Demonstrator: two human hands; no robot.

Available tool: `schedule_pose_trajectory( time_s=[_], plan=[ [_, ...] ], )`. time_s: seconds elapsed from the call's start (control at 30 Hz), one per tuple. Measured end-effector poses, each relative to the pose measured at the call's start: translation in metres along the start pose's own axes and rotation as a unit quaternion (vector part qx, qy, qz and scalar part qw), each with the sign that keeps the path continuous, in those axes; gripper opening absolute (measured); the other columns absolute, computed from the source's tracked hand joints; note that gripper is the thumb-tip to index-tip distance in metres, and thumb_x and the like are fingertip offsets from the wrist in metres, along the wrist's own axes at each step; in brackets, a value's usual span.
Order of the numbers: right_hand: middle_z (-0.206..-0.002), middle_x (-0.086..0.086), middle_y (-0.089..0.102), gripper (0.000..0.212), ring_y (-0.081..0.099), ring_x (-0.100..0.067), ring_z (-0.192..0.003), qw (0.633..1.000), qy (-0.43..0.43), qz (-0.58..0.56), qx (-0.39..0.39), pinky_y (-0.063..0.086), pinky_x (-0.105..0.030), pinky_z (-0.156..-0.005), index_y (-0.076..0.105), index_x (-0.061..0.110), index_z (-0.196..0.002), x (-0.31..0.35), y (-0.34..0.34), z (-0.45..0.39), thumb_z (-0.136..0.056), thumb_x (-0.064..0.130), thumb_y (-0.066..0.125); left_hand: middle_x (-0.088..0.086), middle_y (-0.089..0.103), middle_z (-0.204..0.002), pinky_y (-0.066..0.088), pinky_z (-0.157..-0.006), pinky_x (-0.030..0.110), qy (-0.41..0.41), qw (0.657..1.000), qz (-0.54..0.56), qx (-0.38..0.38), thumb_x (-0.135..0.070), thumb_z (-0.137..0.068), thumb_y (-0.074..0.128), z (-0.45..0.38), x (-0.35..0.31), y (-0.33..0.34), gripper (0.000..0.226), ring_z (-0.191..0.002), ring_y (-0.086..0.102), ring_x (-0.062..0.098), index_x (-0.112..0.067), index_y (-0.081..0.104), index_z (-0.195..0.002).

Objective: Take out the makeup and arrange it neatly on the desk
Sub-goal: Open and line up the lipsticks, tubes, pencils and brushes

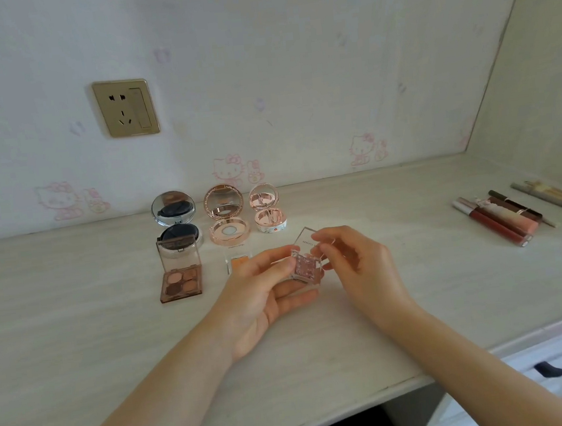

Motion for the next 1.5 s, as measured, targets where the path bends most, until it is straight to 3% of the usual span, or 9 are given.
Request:
schedule_pose_trajectory(
  time_s=[0.1, 0.23, 0.37, 0.47, 0.6, 0.8, 1.2, 1.37, 1.5],
  plan=[
    [-0.084, 0.009, 0.070, 0.019, 0.067, -0.001, -0.085, 1.000, 0.007, 0.024, -0.002, 0.056, -0.034, -0.078, 0.068, 0.020, -0.104, -0.002, -0.001, -0.001, -0.093, 0.008, 0.056, 0.018, 0.071, -0.102, 0.060, -0.073, 0.037, 0.056, 0.990, -0.113, -0.061, -0.003, -0.094, 0.056, 0.002, -0.003, -0.004, 0.025, -0.081, 0.072, 0.029, -0.005, 0.061, -0.118],
    [-0.084, 0.009, 0.070, 0.019, 0.067, -0.001, -0.085, 0.999, 0.023, 0.043, -0.004, 0.055, -0.029, -0.079, 0.067, 0.019, -0.106, -0.008, -0.002, -0.002, -0.093, 0.009, 0.056, 0.010, 0.071, -0.095, 0.059, -0.070, 0.030, 0.148, 0.947, -0.266, -0.101, -0.011, -0.088, 0.067, 0.007, -0.013, -0.003, 0.026, -0.072, 0.073, 0.021, -0.015, 0.062, -0.114],
    [-0.079, 0.007, 0.071, 0.020, 0.066, -0.002, -0.075, 0.998, 0.027, 0.052, -0.019, 0.051, -0.016, -0.073, 0.065, 0.021, -0.103, -0.011, -0.004, -0.003, -0.091, 0.006, 0.057, -0.009, 0.069, -0.092, 0.053, -0.073, 0.021, 0.214, 0.857, -0.454, -0.118, -0.025, -0.078, 0.078, 0.010, -0.015, 0.000, 0.034, -0.076, 0.065, 0.003, -0.027, 0.065, -0.109],
    [-0.080, 0.006, 0.071, 0.020, 0.066, 0.002, -0.075, 0.998, 0.039, 0.048, -0.019, 0.047, -0.007, -0.069, 0.065, 0.021, -0.102, -0.013, -0.004, -0.003, -0.091, 0.006, 0.057, -0.013, 0.066, -0.095, 0.048, -0.081, 0.022, 0.252, 0.778, -0.561, -0.128, -0.038, -0.075, 0.077, 0.013, -0.017, 0.004, 0.038, -0.086, 0.058, -0.001, -0.029, 0.066, -0.111],
    [-0.078, 0.006, 0.072, 0.017, 0.067, 0.003, -0.077, 0.997, 0.032, 0.072, 0.006, 0.048, -0.008, -0.070, 0.066, 0.020, -0.095, -0.013, 0.001, -0.010, -0.090, 0.007, 0.058, -0.005, 0.062, -0.103, 0.045, -0.085, 0.027, 0.278, 0.692, -0.651, -0.144, -0.045, -0.078, 0.071, 0.016, -0.021, 0.008, 0.041, -0.103, 0.055, 0.009, -0.027, 0.066, -0.115],
    [-0.076, 0.008, 0.070, 0.019, 0.065, -0.004, -0.075, 0.986, 0.026, 0.145, 0.077, 0.045, -0.008, -0.069, 0.065, 0.023, -0.091, -0.018, 0.017, -0.036, -0.089, 0.007, 0.054, -0.005, 0.067, -0.079, 0.050, -0.072, 0.035, 0.316, 0.585, -0.730, -0.159, -0.038, -0.068, 0.081, 0.002, -0.020, 0.003, 0.029, -0.092, 0.060, 0.020, -0.018, 0.071, -0.088],
    [-0.079, 0.009, 0.070, 0.017, 0.061, -0.004, -0.078, 0.971, -0.001, 0.185, 0.153, 0.042, -0.008, -0.072, 0.066, 0.023, -0.098, -0.029, 0.039, -0.058, -0.092, 0.014, 0.053, -0.004, 0.065, -0.071, 0.048, -0.074, 0.036, 0.304, 0.572, -0.741, -0.179, -0.039, -0.079, 0.069, -0.009, -0.019, -0.005, 0.024, -0.092, 0.058, 0.019, -0.016, 0.070, -0.083],
    [-0.084, 0.006, 0.069, 0.016, 0.062, -0.010, -0.080, 0.968, -0.036, 0.199, 0.151, 0.041, -0.006, -0.073, 0.068, 0.018, -0.098, -0.026, 0.042, -0.069, -0.089, 0.010, 0.058, -0.003, 0.063, -0.057, 0.048, -0.068, 0.031, 0.323, 0.493, -0.791, -0.166, -0.036, -0.067, 0.078, -0.015, -0.025, 0.001, 0.022, -0.078, 0.060, 0.023, -0.016, 0.069, -0.068],
    [-0.078, 0.012, 0.062, 0.015, 0.058, -0.006, -0.072, 0.974, -0.030, 0.186, 0.125, 0.039, -0.001, -0.069, 0.070, 0.017, -0.098, -0.029, 0.043, -0.077, -0.089, 0.009, 0.061, -0.005, 0.063, -0.055, 0.047, -0.072, 0.029, 0.313, 0.467, -0.809, -0.168, -0.038, -0.064, 0.079, -0.024, -0.030, 0.001, 0.022, -0.076, 0.060, 0.021, -0.018, 0.070, -0.066]
  ],
)
Point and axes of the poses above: each hand's wrist, its own z-axis away from the middle knuckle, its own y-axis out of the palm, x = y × z, the point moved 6 cm from there along -z, towards the middle knuckle
